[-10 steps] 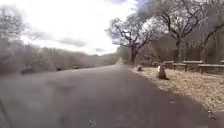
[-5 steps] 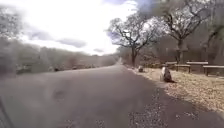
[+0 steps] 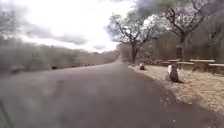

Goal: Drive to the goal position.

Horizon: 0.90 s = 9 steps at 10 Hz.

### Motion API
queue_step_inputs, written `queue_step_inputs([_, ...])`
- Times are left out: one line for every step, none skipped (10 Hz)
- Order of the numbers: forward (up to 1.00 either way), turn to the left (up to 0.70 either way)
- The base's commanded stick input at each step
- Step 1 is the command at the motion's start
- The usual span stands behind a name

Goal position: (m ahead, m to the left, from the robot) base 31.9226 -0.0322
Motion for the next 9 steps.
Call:
queue_step_inputs([0.7, 0.0])
queue_step_inputs([0.7, 0.0])
queue_step_inputs([0.7, 0.0])
queue_step_inputs([0.7, 0.0])
queue_step_inputs([0.7, 0.0])
queue_step_inputs([0.7, 0.0])
queue_step_inputs([0.7, 0.0])
queue_step_inputs([0.7, 0.0])
queue_step_inputs([0.7, 0.0])
